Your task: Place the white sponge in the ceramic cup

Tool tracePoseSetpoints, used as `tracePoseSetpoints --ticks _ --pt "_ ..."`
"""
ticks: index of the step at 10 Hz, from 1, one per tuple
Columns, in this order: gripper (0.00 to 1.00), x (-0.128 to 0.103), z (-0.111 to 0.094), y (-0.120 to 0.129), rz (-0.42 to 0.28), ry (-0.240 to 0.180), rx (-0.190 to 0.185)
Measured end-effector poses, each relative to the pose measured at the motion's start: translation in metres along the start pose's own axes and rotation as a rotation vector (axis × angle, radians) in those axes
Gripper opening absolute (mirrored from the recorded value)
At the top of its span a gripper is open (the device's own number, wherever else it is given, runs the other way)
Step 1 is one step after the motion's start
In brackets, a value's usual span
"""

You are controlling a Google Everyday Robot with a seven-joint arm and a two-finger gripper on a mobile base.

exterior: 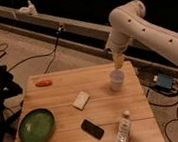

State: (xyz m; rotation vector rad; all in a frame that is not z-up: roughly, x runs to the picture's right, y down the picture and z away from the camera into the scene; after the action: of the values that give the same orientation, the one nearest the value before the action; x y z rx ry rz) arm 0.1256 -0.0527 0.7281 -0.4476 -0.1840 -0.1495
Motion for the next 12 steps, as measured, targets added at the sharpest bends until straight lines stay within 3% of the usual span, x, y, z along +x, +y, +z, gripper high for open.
tracePoseSetpoints --ticks 2,4,6,7,10,12 --pt "0.78 -0.042 0.023 0.005 -0.107 -0.039 -0.04" --pt "0.78 -0.089 0.054 0.018 -0.217 -0.084 -0.103" --pt "0.78 -0.14 0.079 0.04 -0.328 -0.155 -0.176" --pt "0.78 -0.149 0.082 0.045 -0.35 -0.17 -0.19" --pt "0.78 -0.147 0.081 0.045 -0.349 -0.168 -0.189" --pt "0.78 -0.127 0.078 0.048 -0.321 -0.151 -0.184"
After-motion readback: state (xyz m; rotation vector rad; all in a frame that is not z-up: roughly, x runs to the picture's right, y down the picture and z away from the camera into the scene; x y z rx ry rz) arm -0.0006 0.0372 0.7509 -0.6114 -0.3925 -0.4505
